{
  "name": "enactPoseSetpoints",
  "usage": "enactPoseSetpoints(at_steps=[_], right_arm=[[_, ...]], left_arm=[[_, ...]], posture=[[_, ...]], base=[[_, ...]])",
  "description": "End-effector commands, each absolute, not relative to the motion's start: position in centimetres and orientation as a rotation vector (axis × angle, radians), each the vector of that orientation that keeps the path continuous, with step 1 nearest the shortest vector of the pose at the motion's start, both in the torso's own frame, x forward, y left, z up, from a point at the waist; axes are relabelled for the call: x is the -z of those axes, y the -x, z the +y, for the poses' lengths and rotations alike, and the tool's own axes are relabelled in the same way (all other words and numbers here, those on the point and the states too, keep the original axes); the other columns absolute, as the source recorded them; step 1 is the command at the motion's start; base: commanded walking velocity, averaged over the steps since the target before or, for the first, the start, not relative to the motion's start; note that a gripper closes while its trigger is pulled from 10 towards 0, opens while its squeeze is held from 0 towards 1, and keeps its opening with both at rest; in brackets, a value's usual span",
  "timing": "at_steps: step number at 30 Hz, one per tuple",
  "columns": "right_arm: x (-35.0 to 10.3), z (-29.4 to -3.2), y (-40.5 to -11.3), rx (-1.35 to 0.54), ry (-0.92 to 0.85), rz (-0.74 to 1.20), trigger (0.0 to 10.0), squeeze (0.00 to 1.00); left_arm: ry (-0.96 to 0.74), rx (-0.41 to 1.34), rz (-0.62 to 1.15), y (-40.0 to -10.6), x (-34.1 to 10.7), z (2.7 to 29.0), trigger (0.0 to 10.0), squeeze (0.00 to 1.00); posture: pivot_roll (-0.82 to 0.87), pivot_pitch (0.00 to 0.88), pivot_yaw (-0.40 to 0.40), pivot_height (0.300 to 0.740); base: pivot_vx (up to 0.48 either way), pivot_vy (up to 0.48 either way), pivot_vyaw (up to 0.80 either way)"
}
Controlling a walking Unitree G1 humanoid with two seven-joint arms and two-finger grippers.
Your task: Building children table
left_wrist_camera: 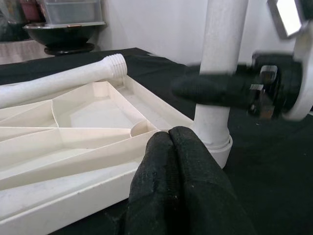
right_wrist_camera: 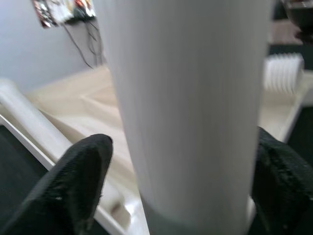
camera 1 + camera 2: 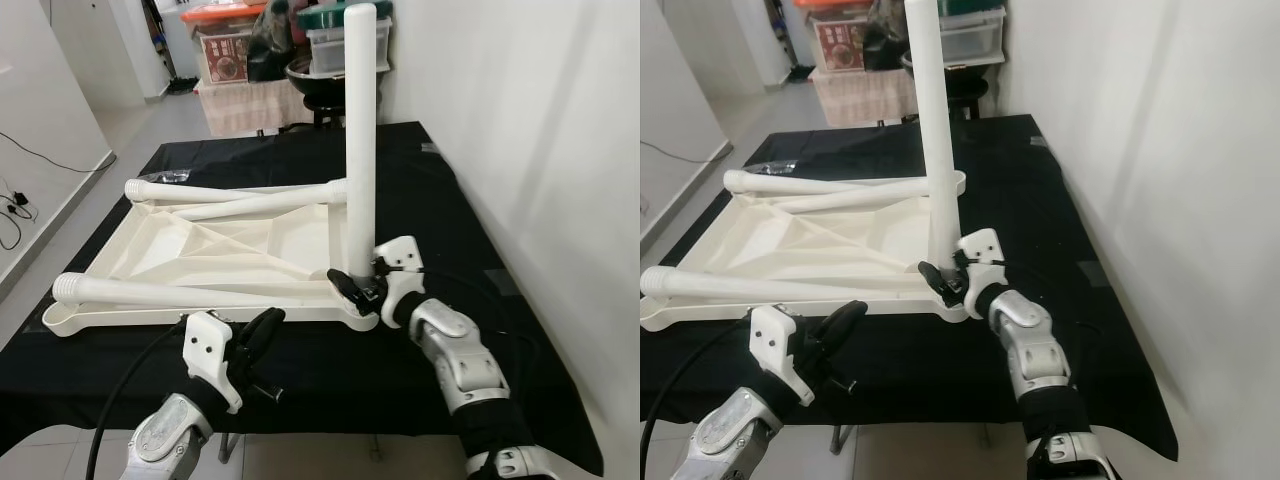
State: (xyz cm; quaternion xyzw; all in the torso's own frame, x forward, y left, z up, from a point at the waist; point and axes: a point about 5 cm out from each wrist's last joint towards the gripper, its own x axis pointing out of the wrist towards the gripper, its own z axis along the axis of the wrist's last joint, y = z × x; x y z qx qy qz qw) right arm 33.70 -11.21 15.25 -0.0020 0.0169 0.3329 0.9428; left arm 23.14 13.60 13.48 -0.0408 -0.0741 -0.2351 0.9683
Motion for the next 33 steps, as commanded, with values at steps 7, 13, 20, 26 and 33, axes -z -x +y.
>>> enactPoseSetpoints(at_steps=[7,13,20,26,33], right_arm=[[-17.7,-11.4,-34.4,-1.052,0.08,-0.026,10.0,0.0],[-19.4,-12.4,-36.2,-1.245,0.11,0.031,10.0,0.0],[-19.6,-13.2,-36.6,-1.278,0.056,0.079,1.1,0.0],[-19.2,-13.6,-36.5,-1.282,0.048,0.084,0.0,0.0],[-16.8,-13.9,-35.9,-1.128,0.105,0.059,0.0,0.0]], left_arm=[[0.093,0.485,-0.138,-23.1,-13.1,13.6,10.0,0.0],[0.093,0.485,-0.137,-22.7,-13.0,13.5,10.0,0.0],[0.1,0.489,-0.135,-22.2,-13.1,13.3,10.0,0.0],[0.104,0.492,-0.133,-22.0,-13.1,13.3,10.0,0.0],[0.113,0.496,-0.135,-22.0,-13.2,13.1,10.0,0.0]], posture=[[0.0,0.0,0.045,0.74],[0.03,0.0,0.039,0.74],[0.03,0.013,0.037,0.74],[0.03,0.019,0.039,0.74],[0.01,0.028,0.031,0.74]], base=[[0.0,0.0,0.0],[0.0,0.0,0.0],[0.0,0.0,0.0],[0.0,0.0,0.0],[0.0,0.0,0.0]])
